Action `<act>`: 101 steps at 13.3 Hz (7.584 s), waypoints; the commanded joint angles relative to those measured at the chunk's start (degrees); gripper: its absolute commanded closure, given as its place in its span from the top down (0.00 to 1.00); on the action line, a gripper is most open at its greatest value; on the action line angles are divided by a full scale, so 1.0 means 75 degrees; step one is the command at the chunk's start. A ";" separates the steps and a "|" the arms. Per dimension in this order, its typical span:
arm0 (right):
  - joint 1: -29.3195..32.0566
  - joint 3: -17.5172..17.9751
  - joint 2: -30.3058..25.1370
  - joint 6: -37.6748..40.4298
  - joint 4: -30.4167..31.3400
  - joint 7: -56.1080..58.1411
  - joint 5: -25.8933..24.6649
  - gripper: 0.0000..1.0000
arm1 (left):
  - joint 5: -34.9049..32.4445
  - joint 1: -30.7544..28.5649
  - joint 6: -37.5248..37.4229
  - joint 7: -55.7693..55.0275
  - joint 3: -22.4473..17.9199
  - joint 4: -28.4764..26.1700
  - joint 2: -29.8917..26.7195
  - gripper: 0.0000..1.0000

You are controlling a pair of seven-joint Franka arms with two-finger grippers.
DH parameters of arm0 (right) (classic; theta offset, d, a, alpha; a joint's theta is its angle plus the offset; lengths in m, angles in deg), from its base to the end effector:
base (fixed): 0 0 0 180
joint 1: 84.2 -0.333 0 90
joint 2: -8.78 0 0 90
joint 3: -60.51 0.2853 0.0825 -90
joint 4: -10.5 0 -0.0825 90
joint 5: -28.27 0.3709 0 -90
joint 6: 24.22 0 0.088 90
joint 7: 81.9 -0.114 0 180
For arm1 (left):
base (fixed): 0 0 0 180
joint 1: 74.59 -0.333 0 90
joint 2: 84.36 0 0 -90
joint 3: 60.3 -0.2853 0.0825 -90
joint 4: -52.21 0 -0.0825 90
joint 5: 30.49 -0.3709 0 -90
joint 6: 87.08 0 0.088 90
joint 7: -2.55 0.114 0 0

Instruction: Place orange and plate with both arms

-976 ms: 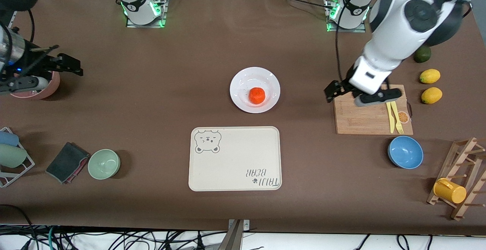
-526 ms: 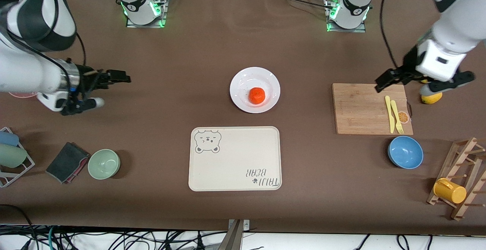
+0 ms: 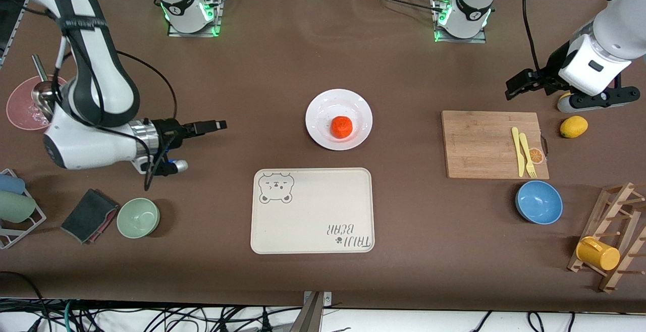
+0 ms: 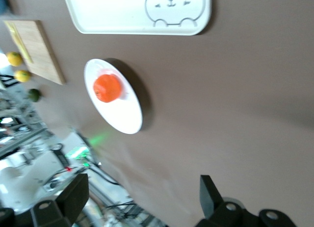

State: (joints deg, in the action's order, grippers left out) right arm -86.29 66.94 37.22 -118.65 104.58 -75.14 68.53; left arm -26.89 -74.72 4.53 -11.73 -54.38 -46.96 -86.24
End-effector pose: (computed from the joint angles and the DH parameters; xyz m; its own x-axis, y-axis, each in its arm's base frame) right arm 0.5881 0.1516 0.2994 0.8916 0.1843 -0.4136 -0.1400 -0.7564 -0.6389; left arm 0.5244 -0.0609 0.5336 0.9825 0.1500 -0.1107 0.1544 -0.9875 0.0326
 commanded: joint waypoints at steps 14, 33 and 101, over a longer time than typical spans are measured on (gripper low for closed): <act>-0.1561 0.1803 0.1503 -0.5230 0.1190 0.2239 0.2540 1.00 | -0.0046 -0.0088 -0.0964 -0.0171 -0.0086 0.1644 0.0743 1.00; -0.2136 0.1839 0.2371 -0.5948 0.1144 0.3225 0.2590 0.00 | -0.0046 -0.0334 -0.0988 -0.0101 -0.0086 0.1644 0.0707 1.00; -0.2055 -0.2378 -0.0240 0.1891 -0.4061 -0.0689 -0.5134 1.00 | -0.0035 -0.0569 -0.1187 -0.0031 -0.0075 0.1644 0.0661 1.00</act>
State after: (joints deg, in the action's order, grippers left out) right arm -101.66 50.88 38.43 -105.61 71.96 -80.24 30.34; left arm -26.88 -78.56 -3.39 -12.68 -55.29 -35.88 -81.48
